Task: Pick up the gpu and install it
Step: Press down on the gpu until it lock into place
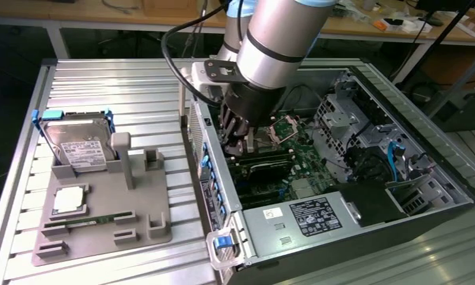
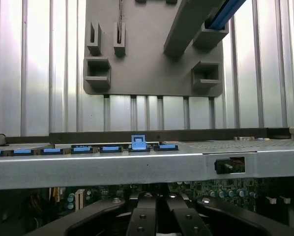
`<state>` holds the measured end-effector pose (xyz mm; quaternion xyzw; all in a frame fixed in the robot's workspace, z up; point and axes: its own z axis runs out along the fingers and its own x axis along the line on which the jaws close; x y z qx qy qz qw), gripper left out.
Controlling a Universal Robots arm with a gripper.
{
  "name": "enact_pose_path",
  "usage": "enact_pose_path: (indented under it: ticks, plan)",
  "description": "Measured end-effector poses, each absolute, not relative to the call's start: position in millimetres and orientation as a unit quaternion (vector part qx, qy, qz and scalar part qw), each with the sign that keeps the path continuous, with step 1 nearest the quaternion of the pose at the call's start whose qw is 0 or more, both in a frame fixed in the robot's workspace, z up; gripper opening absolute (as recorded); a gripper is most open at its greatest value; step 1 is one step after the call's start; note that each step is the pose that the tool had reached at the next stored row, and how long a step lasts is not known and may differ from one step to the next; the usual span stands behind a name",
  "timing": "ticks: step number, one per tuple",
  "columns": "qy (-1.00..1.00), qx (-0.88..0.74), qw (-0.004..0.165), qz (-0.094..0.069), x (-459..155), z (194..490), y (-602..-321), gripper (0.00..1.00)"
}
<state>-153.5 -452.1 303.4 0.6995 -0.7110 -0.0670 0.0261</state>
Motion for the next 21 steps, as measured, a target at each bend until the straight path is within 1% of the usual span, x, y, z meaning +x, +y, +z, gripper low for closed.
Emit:
enact_pose_path:
  ticks: [7, 14, 21]
  plan:
    - [-0.711, 0.699, 0.026, -0.067, -128.8, 303.8, -452.1, 0.11]
    - [-0.711, 0.700, 0.026, -0.067, -99.4, 297.4, -453.9, 0.11]
    - [-0.711, 0.700, 0.026, -0.067, -96.7, 296.0, -454.1, 0.11]
